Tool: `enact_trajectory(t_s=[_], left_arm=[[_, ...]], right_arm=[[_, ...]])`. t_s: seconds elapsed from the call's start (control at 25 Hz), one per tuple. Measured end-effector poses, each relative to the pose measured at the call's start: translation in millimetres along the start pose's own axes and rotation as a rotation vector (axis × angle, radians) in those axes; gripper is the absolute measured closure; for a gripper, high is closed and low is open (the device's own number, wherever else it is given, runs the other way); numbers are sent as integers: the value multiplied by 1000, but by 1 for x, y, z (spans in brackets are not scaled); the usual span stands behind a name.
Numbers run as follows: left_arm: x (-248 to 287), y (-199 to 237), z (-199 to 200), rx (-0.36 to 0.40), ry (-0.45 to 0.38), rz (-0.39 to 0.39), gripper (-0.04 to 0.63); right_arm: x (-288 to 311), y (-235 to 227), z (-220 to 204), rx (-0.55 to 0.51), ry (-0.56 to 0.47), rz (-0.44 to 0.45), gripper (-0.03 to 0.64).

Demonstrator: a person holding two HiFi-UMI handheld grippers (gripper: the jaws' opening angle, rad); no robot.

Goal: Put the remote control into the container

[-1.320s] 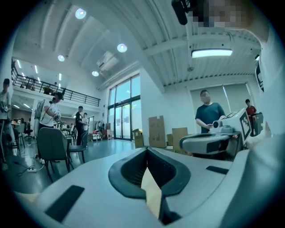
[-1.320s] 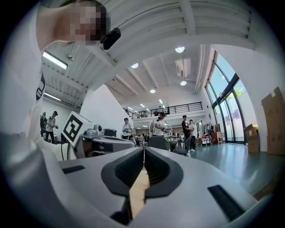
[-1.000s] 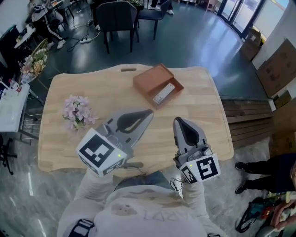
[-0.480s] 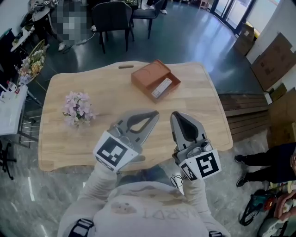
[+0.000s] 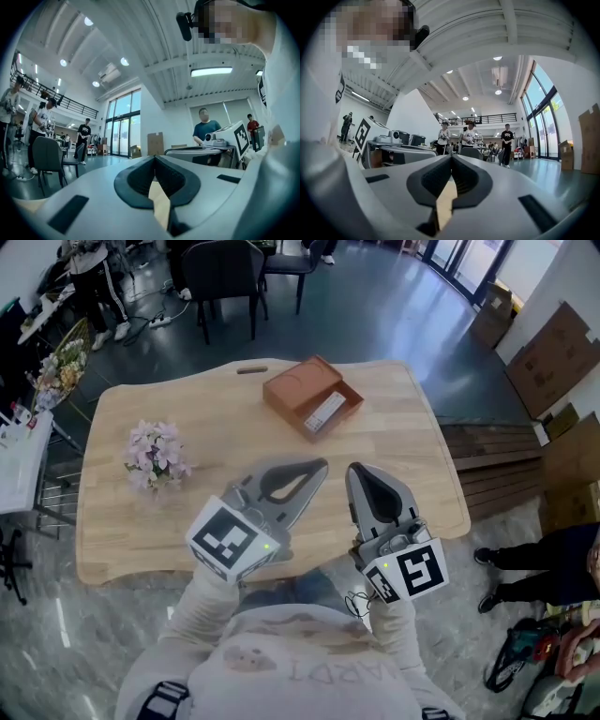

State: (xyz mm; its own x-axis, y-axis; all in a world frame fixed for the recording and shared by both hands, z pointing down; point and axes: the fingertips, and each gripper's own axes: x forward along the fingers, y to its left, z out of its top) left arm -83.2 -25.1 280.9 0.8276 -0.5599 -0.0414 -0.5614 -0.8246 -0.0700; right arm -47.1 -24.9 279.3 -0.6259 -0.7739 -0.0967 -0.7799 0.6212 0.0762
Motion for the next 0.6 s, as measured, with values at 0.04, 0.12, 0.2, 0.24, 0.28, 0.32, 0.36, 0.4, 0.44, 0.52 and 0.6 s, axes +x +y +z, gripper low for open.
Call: enact_trajectory(t_s=[0.04, 0.12, 0.2, 0.24, 0.28, 0.32, 0.36, 0.4, 0.44, 0.52, 0.6], left_arm=[[0, -1, 0, 2, 4, -1, 583], [0, -2, -1, 7, 12, -4, 583], [1, -3, -3, 8, 17, -10, 583], [1, -4, -4, 6, 18, -13, 583], [1, -4, -4, 5, 18, -15, 583], [1, -4, -3, 4, 16, -16, 583], [1, -5, -3, 3, 13, -17, 583], [2, -5, -2, 2, 12, -18, 583], [2, -6, -2, 1, 11, -19, 583], [2, -7, -4, -1, 13, -21, 583], [2, -8, -4, -7, 11, -23, 583]], right_arm=[[0, 0, 0, 2, -1, 0, 600], [-1, 0, 0, 6, -2, 1, 600], [-2, 0, -1, 8, 0, 1, 600], [-2, 1, -2, 9, 1, 2, 600], [-3, 1, -2, 11, 1, 2, 600], [-3, 1, -3, 11, 1, 2, 600], [-3, 1, -3, 12, 2, 2, 600], [-4, 1, -4, 12, 2, 1, 600], [-4, 1, -4, 13, 4, 1, 600], [-5, 1, -5, 12, 7, -1, 600], [-6, 1, -6, 11, 10, -3, 600]])
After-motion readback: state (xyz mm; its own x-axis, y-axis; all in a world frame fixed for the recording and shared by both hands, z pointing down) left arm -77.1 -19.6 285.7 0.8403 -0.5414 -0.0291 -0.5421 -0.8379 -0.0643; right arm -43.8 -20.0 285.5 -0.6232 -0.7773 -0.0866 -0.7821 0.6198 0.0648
